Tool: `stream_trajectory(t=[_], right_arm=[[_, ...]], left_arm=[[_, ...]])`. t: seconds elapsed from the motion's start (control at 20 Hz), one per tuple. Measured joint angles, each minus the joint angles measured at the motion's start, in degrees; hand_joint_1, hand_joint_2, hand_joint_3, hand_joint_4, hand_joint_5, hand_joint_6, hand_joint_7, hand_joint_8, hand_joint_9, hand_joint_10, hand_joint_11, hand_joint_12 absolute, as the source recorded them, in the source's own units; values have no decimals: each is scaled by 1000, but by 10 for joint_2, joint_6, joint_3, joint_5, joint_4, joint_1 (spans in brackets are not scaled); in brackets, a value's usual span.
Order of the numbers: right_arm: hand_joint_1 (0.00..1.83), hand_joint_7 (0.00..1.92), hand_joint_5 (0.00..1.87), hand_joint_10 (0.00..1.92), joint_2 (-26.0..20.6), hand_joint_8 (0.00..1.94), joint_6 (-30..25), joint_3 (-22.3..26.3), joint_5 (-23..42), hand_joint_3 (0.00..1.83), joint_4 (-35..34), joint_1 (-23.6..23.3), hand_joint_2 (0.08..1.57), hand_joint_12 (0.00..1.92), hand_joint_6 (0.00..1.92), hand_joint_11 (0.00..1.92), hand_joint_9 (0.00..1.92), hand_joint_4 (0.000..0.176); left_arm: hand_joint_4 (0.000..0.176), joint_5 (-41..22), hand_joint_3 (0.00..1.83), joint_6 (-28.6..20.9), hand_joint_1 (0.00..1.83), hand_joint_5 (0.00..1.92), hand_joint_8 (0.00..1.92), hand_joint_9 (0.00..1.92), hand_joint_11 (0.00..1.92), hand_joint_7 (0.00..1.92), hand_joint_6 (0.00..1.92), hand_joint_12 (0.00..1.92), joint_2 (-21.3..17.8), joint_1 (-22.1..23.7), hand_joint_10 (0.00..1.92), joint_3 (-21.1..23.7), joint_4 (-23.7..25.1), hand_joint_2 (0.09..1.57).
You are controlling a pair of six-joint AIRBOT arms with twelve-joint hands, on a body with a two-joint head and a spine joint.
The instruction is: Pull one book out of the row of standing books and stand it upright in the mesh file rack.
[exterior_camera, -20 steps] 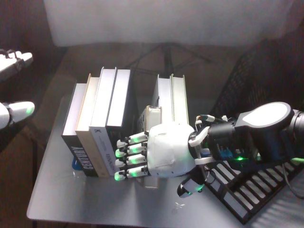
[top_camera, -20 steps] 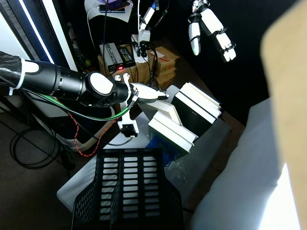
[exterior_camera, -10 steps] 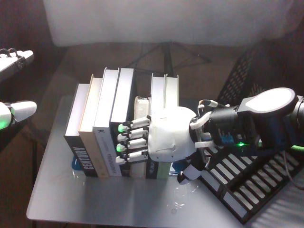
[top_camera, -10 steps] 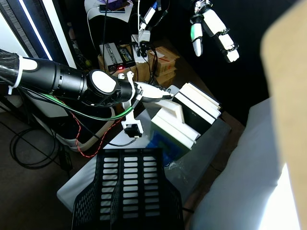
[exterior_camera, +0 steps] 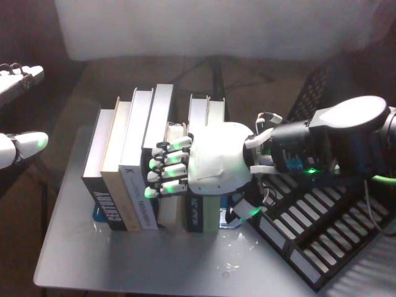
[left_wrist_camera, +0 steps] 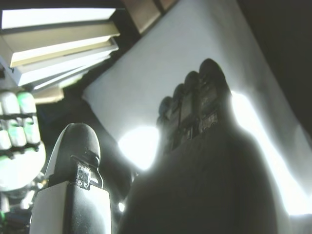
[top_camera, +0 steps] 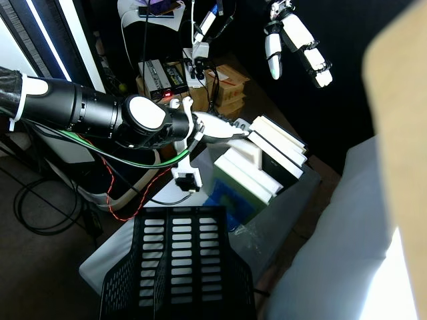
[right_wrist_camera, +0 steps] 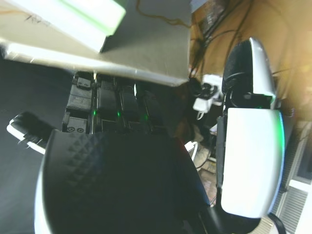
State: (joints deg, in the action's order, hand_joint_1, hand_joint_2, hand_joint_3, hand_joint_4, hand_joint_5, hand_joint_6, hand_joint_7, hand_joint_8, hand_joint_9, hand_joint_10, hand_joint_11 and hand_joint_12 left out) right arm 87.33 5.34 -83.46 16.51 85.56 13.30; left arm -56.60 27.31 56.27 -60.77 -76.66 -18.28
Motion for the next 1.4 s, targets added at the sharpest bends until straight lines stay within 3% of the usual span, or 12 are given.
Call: stream_trajectory(t=[0.1, 0.2, 0.25, 0.35, 0.5, 0.65, 0.7, 0.85, 0.95, 1.1, 1.25, 1.4], right_arm=[[893, 0, 0, 0, 9, 0, 0, -4, -2, 0, 5, -3, 950, 0, 0, 0, 0, 16], [867, 0, 0, 0, 26, 0, 0, -12, -2, 0, 8, -6, 961, 0, 0, 0, 0, 28], [881, 0, 0, 0, 30, 0, 0, -15, 0, 0, 9, -6, 955, 0, 0, 0, 0, 28], [908, 0, 0, 0, 33, 0, 0, -18, 2, 0, 11, -6, 947, 0, 0, 0, 0, 42], [893, 0, 0, 0, 23, 0, -32, -5, 4, 0, 41, -7, 960, 0, 0, 0, 0, 0], [929, 0, 0, 0, 10, 0, -101, -2, 36, 0, 72, -7, 943, 0, 0, 0, 0, 0], [936, 0, 0, 0, 5, 0, -116, 0, 43, 0, 82, -7, 939, 0, 0, 0, 0, 8], [938, 0, 0, 0, -15, 0, -122, 12, 49, 0, 89, -8, 943, 0, 0, 0, 0, 14], [962, 0, 0, 0, -26, 0, -122, 22, 51, 0, 92, -13, 945, 0, 0, 0, 0, 0], [959, 0, 0, 0, -33, 0, -123, 33, 60, 0, 99, -28, 942, 0, 0, 0, 0, 0], [958, 0, 0, 0, -31, 0, -123, 34, 68, 0, 100, -42, 936, 0, 0, 0, 0, 0], [936, 0, 0, 0, -7, 0, -122, 19, 66, 0, 108, -44, 946, 0, 0, 0, 0, 0]], left_arm=[[12, 0, 0, 0, 519, 56, 0, 0, 0, 0, 16, 0, 0, 0, 0, 0, 0, 1301], [13, -1, 0, 0, 519, 60, 0, 0, 12, 0, 14, 7, 0, -1, 0, 0, -1, 1308], [25, -1, 4, 0, 483, 35, 0, 0, 2, 0, 3, 1, 0, -1, 0, 0, -2, 1317], [21, -2, 7, 0, 451, 18, 0, 0, 0, 0, 2, 0, 0, -3, 0, 0, -6, 1328], [16, -4, 2, -2, 467, 26, 0, 0, 0, 0, 5, 0, 0, -8, 0, 2, -9, 1324], [11, -12, 0, -2, 471, 36, 0, 0, 0, 0, 8, 0, 0, -21, 0, 8, -23, 1319], [19, -13, 0, -2, 470, 37, 0, 0, 0, 0, 8, 0, -1, -24, 0, 10, -24, 1316], [22, -18, 0, -2, 471, 39, 0, 0, 0, 0, 8, 0, -1, -27, 0, 10, -33, 1316], [34, -19, 0, -1, 476, 25, 0, 0, 0, 0, 1, 0, -1, -27, 0, 10, -34, 1317], [46, -22, 0, 0, 488, 25, 0, 0, 0, 0, 1, 0, -1, -27, 0, 14, -37, 1314], [29, -23, 0, 0, 509, 35, 0, 0, 0, 0, 5, 0, -1, -30, 0, 14, -38, 1311], [37, -25, 0, 0, 533, 43, 0, 0, 0, 0, 6, 0, -2, -34, 0, 15, -48, 1299]])
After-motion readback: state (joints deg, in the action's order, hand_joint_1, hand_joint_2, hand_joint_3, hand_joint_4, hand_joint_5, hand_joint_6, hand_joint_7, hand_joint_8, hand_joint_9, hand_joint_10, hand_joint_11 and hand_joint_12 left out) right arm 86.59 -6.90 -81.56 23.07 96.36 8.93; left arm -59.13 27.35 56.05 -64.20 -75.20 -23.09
